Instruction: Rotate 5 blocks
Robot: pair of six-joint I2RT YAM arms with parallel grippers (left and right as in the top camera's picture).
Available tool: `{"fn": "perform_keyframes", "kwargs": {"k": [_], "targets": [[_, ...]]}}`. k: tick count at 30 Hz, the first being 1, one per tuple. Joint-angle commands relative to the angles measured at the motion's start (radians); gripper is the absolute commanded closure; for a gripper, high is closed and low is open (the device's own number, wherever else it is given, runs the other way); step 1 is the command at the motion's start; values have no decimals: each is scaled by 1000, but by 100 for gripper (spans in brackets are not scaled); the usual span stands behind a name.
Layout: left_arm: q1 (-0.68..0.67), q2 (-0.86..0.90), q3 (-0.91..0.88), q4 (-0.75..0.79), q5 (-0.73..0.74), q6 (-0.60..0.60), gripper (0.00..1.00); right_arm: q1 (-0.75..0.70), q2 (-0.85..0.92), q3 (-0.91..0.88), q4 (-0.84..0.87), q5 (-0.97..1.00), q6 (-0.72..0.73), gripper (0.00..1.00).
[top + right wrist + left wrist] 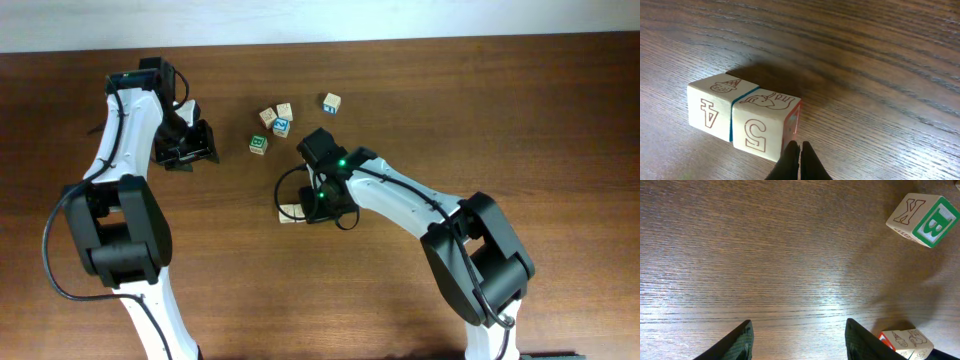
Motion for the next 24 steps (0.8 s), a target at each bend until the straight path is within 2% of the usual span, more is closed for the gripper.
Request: {"fn": "perform_keyframes", "kwargs": {"k": [1, 7, 11, 13, 15, 18, 24], "targets": [[0, 12, 17, 2, 1, -10, 43, 15, 11, -6, 5, -18, -24, 95], [0, 12, 17, 1, 1, -10, 44, 8, 8, -2, -13, -5, -29, 94], [0, 12, 17, 2, 0, -10, 44, -86, -35, 109, -160, -4, -29, 81], [0, 12, 17, 2, 0, -10, 44, -147, -46, 178, -248, 38, -12, 71], [0, 12, 17, 2, 0, -10, 44, -233, -46, 217, -309, 105, 5, 68], [0, 12, 17, 2, 0, -10, 44, -316, -34, 214, -287, 122, -17, 67], [0, 12, 17, 2, 0, -10, 46, -268, -12, 214, -100, 119, -284, 55]]}}
